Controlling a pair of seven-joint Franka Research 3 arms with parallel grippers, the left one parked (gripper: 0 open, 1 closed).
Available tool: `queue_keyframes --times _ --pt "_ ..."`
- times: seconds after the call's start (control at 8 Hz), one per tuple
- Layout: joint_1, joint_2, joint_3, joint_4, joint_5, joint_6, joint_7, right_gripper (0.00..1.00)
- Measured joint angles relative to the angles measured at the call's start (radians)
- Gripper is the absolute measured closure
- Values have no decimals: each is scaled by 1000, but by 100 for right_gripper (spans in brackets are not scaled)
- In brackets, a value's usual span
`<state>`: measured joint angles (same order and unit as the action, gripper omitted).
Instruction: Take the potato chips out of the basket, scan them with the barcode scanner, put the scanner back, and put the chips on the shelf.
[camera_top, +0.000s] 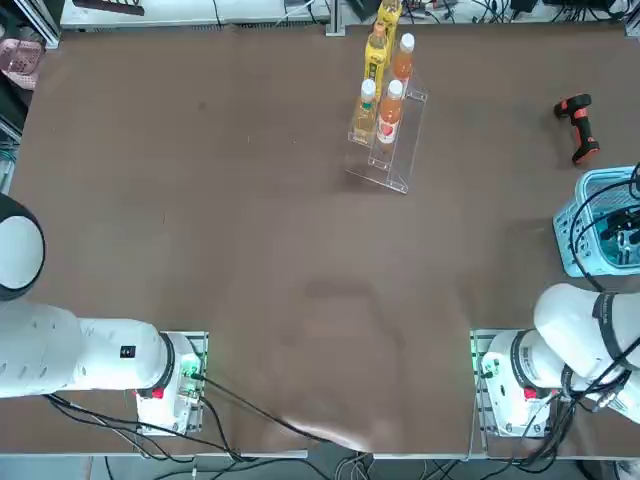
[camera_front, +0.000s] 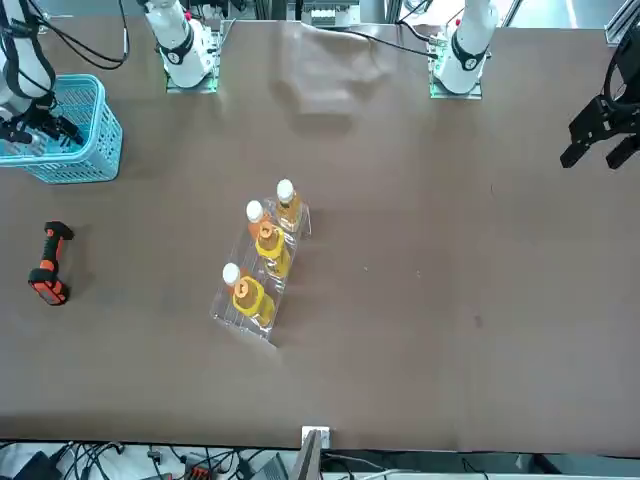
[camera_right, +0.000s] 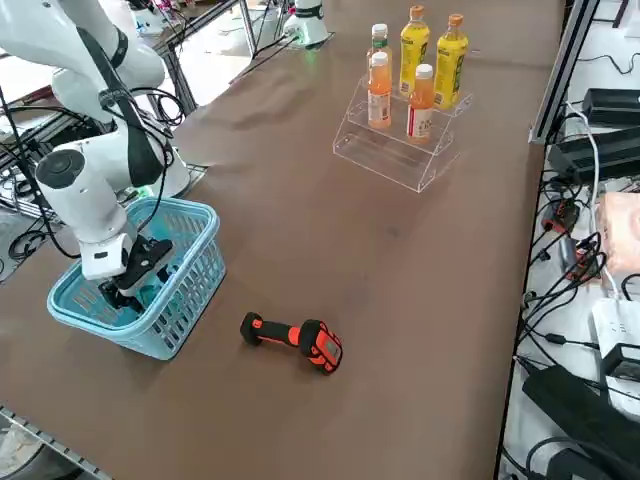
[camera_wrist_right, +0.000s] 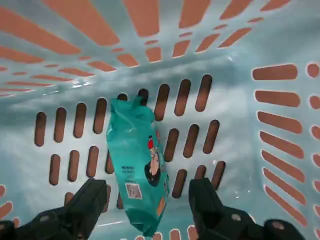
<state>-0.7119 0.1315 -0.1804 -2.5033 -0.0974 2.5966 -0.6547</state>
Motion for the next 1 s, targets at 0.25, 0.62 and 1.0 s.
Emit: queue_keyframes --times 0.25,0.62,1.0 --pt "-2 35 0 0 0 31 0 0" --pt "-2 58 0 0 0 49 0 0" --pt "-2 60 0 0 0 54 0 0"
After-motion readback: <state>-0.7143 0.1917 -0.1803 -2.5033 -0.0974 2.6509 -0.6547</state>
